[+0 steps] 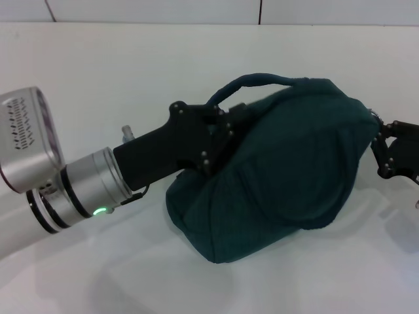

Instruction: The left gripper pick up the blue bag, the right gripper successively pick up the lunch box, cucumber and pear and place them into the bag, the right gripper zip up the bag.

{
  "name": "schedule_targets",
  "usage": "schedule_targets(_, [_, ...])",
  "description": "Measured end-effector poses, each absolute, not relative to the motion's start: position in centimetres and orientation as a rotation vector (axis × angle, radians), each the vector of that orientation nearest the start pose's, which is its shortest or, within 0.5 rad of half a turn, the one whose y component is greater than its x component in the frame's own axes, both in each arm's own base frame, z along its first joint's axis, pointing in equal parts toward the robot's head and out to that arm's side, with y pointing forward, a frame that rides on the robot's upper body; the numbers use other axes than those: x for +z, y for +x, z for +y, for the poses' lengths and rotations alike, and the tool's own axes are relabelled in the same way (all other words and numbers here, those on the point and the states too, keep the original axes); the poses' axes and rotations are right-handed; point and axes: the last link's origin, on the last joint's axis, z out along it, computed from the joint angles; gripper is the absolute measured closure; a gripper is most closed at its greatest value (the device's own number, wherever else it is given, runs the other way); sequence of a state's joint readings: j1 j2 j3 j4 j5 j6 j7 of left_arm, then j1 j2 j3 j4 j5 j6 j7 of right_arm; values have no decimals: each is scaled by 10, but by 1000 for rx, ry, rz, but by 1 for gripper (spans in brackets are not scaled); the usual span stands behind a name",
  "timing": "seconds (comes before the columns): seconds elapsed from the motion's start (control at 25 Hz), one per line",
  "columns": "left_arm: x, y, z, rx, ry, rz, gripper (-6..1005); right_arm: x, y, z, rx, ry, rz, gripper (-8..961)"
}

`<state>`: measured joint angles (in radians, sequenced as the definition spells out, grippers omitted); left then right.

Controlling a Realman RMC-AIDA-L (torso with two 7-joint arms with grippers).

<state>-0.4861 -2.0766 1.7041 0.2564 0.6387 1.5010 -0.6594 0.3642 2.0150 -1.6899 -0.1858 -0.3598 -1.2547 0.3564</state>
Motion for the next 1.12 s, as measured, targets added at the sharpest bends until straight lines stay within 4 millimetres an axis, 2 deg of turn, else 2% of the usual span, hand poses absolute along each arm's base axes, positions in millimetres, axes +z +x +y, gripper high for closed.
schedule_targets(0.16, [-66,-227,291,-1233,-2391,-282,910,-28,317,300,728,-2102,287,926])
schedule_targets(0.48, [-68,-227,287,-1242,-2382,-285,902,-20,313,299,787,-2061,272,883])
schedule_targets(0.56, [-68,-228,287,-1242,-2379,-289,900,-15,313,299,818,-2020,278,802])
schedule_targets(0.8, [-62,-237,283,-1244,-2268,-313,686,-3,312,292,895,-1949,278,577])
schedule_targets(0.88, [-57,-240,282,-1256,-2222,-332,454,-4,313,292,903,-1956,293,507])
schedule_targets(1.12, [-54,-242,282,-1266,-2197,-342,416,-9,318,295,879,-2041,390,361])
